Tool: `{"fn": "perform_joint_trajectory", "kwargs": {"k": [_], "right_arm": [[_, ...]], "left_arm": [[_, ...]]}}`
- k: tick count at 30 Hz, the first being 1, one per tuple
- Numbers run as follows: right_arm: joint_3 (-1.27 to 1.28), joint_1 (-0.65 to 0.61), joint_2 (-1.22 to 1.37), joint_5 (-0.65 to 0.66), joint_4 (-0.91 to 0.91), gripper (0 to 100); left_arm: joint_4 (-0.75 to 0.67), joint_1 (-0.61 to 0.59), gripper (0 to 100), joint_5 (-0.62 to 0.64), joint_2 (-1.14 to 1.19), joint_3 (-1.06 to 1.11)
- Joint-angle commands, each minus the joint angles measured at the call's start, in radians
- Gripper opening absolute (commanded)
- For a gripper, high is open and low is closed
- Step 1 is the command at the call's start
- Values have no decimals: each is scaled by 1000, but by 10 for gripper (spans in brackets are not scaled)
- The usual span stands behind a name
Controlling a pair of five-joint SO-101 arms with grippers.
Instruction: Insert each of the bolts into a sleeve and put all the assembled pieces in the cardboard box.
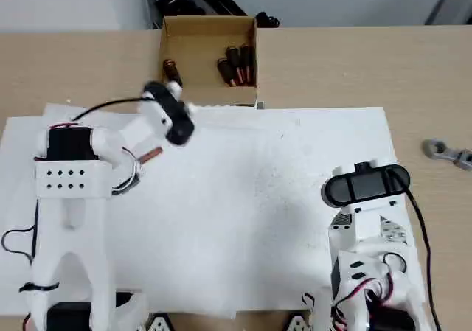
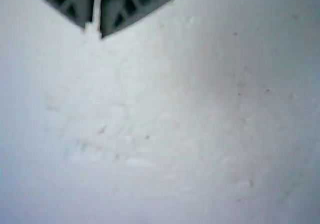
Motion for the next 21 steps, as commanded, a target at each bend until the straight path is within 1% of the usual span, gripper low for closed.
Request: {"fn": "perform_joint_trajectory", "kwargs": {"k": [1, 4, 6, 11, 14, 21], "right_arm": [[-5, 13, 1, -9, -22, 5], [-5, 13, 1, -9, -22, 5], [-5, 13, 1, -9, -22, 5], [-5, 13, 2, -9, -22, 5], [-5, 13, 2, -9, -22, 5], [-5, 13, 2, -9, -22, 5]], "left_arm": [[31, -31, 5, -209, -29, -12], [31, -51, 5, -315, 40, -12], [15, -60, 5, -348, 121, -12], [-95, -97, 5, -348, 348, -12], [-138, -97, 5, -302, 451, -12], [-247, -98, 5, -247, 582, -7]]}}
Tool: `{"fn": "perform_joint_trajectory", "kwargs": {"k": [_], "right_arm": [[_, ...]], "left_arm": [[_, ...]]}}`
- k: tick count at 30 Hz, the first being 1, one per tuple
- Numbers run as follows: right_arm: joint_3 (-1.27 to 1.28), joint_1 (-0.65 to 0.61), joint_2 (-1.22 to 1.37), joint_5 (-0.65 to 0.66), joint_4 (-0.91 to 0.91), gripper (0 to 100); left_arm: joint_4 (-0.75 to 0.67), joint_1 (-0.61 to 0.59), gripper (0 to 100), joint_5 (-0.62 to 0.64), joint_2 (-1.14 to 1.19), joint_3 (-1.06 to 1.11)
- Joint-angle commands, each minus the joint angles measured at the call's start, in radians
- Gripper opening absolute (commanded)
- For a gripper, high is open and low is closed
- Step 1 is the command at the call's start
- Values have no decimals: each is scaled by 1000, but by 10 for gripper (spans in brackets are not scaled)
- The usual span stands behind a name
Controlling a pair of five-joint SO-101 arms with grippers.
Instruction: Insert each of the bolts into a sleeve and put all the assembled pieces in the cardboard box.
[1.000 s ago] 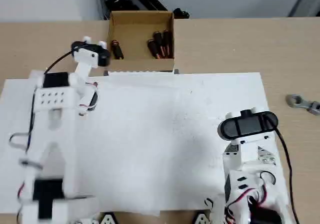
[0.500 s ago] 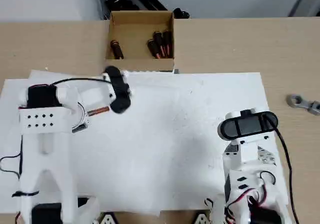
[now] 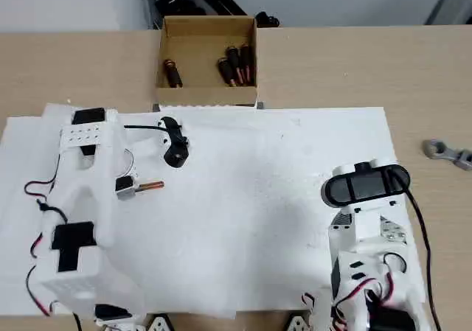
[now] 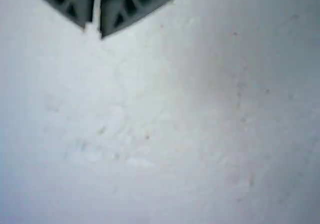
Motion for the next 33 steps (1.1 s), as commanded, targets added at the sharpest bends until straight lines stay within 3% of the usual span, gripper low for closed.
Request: {"fn": "perform_joint_trajectory", "kwargs": {"k": [1, 5, 12, 19, 23, 28, 33], "right_arm": [[-5, 13, 2, -9, -22, 5], [-5, 13, 2, -9, -22, 5], [-5, 13, 2, -9, -24, 5], [-5, 13, 2, -9, -24, 5], [-5, 13, 2, -9, -24, 5], [-5, 13, 2, -9, -22, 5], [-5, 12, 1, -9, -21, 5]], "left_arm": [[-77, -5, 5, 34, 20, 2], [-198, -3, 6, 121, 74, 51], [-204, -3, 90, 253, 46, 64], [-6, -2, 115, 292, -232, 59], [130, 2, 134, 382, -425, 61], [206, 2, 135, 701, -548, 65], [164, 2, 137, 1267, -486, 50]]}}
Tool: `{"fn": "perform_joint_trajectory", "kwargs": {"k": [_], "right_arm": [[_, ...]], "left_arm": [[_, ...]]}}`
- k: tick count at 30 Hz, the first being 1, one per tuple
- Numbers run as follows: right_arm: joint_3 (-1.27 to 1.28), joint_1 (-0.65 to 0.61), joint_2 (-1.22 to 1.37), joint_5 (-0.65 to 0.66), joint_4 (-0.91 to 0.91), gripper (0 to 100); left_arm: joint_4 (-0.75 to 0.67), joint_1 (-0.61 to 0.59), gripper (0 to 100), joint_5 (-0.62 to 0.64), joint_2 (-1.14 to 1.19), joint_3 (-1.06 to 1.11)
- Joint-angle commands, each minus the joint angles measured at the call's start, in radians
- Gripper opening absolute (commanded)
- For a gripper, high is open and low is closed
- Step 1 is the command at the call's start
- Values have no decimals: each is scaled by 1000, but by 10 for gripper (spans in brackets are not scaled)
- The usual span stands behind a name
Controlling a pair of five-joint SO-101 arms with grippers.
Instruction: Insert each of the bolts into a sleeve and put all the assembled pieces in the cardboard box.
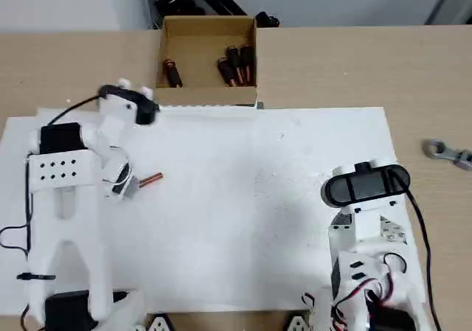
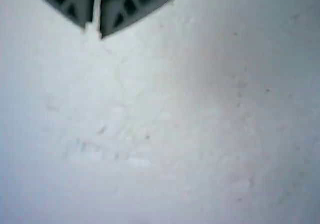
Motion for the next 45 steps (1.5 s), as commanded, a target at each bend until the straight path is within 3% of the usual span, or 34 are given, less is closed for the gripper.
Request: {"fn": "perform_joint_trajectory", "kwargs": {"k": [1, 3, 8, 18, 30, 38, 45], "right_arm": [[-5, 12, 1, -9, -21, 5], [-5, 1, 1, -9, -21, 5], [-5, -81, 1, -9, -21, 4], [-5, -90, -5, -9, -21, 4], [-5, -90, -5, -9, -21, 4], [-5, -90, -4, -9, -21, 4], [-5, -90, -1, -9, -21, 4]], "left_arm": [[-38, 2, 137, 502, 34, -19], [-38, -3, 135, 724, 84, -36], [-100, 14, 134, 1007, 207, -67], [-245, 34, 218, 1309, 290, -68], [-230, -127, 225, 1338, 428, -70], [-239, -127, 225, 1338, 509, -93], [-98, -61, 224, 1341, 509, -232]]}}
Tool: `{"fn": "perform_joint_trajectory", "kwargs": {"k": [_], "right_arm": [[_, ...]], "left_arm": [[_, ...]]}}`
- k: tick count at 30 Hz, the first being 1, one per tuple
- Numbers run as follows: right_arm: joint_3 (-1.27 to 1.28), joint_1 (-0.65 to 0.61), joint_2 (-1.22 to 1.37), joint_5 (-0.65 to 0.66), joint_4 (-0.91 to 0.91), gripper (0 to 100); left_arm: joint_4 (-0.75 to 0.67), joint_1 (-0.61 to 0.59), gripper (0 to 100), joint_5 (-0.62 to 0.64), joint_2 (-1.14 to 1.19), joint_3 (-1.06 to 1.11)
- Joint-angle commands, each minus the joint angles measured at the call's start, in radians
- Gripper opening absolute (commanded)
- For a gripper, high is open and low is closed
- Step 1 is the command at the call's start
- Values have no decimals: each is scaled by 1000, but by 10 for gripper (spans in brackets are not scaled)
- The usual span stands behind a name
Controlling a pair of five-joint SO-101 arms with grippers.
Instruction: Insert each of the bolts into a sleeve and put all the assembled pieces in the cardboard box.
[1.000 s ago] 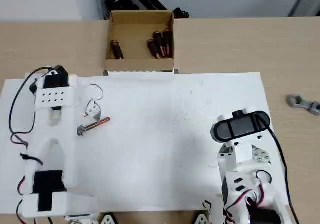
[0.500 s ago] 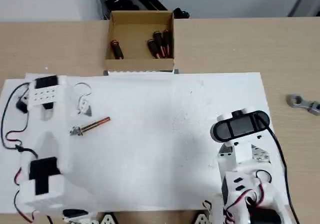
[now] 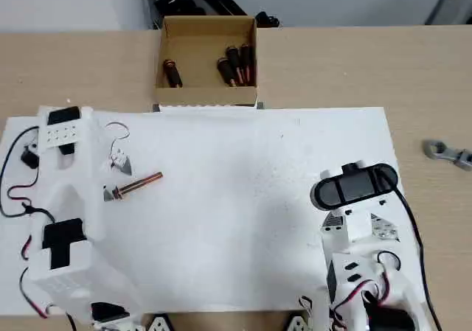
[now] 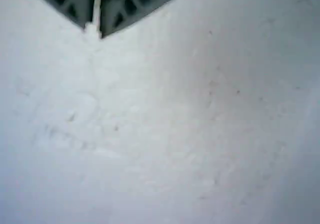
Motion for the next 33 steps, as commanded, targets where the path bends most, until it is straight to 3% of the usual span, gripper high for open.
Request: {"fn": "perform_joint_trajectory", "kwargs": {"k": [1, 10, 21, 24, 28, 33], "right_arm": [[-5, -5, -1, -9, -21, 4], [-5, -5, -2, -9, -21, 4], [-5, -5, -4, -9, -21, 4], [-5, -5, -4, -9, -21, 4], [-5, -5, -2, -9, -21, 4], [-5, -4, -5, -9, -21, 4]], "left_arm": [[54, 54, 224, 6, -6, -87], [43, 97, 224, 38, 12, -85], [-52, 69, 217, 63, 319, -114], [-54, 57, 156, 37, 322, -116], [-64, 57, 0, -87, 322, -127], [-44, 58, 7, -127, 322, -127]]}}
